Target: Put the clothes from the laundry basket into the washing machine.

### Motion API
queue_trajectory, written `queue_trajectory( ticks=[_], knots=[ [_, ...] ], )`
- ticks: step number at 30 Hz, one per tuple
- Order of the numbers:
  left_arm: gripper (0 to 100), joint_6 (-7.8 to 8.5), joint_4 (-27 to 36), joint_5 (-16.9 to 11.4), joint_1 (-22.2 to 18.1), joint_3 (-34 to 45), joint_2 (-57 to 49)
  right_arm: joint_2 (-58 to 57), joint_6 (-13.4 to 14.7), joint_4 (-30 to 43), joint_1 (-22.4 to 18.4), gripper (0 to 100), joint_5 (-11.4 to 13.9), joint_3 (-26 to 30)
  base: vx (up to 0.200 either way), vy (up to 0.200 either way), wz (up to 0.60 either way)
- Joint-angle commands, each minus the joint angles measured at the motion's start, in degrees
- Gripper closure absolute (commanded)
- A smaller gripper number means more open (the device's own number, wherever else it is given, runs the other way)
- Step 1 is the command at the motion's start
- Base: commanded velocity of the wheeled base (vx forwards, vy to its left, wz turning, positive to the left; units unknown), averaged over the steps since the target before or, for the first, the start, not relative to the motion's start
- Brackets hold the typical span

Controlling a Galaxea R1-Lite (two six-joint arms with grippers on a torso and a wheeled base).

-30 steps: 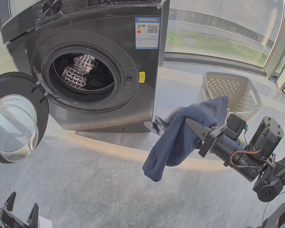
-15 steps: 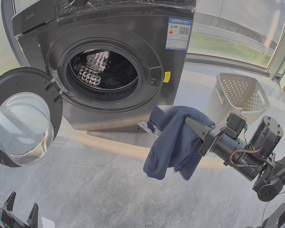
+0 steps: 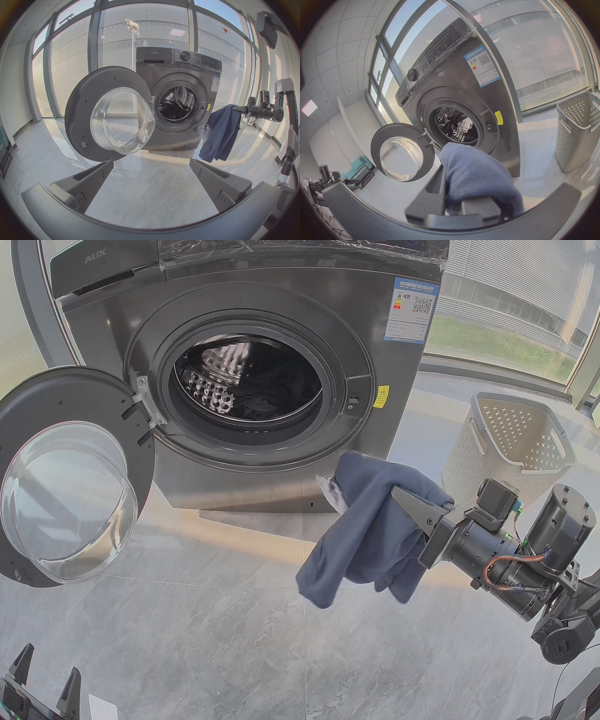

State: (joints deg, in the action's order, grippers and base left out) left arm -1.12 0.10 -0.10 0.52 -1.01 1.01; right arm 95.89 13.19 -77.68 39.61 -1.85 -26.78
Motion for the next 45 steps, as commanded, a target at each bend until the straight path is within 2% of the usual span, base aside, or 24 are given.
queue_trajectory(
  ticks=[1, 4, 22, 38, 40, 45],
  knots=[
    [0, -0.11, 0.0, 0.0, 0.0, 0.9, -0.5, 0.1, 0.0, 0.0, 0.0, 100, 0.0, -0.1, 0.0, 0.0, 0.0],
    [0, -0.11, 0.0, 0.0, 0.0, 0.9, -0.5, 0.1, 0.1, 0.0, -0.1, 100, 0.0, -0.1, 0.0, 0.0, 0.0],
    [0, -0.11, 0.0, 0.0, 0.0, 0.9, -0.5, 0.1, -1.0, 0.0, -0.7, 100, -0.1, 0.2, 0.0, 0.2, 0.0],
    [0, 0.15, -0.1, 0.0, -0.2, 0.9, -0.7, 0.1, -0.4, 0.1, 0.2, 100, -0.6, -0.5, 0.0, 0.0, 0.0],
    [0, 0.77, -0.1, 0.0, -0.2, 1.0, -0.7, 0.2, -0.1, 0.8, 2.0, 100, -2.1, -4.0, 0.0, 0.0, 0.0],
    [0, 0.77, -0.1, 0.0, -0.2, 0.9, -0.7, 2.4, 1.3, 0.5, 4.4, 100, -2.3, -5.2, 0.0, 0.0, 0.0]
  ],
)
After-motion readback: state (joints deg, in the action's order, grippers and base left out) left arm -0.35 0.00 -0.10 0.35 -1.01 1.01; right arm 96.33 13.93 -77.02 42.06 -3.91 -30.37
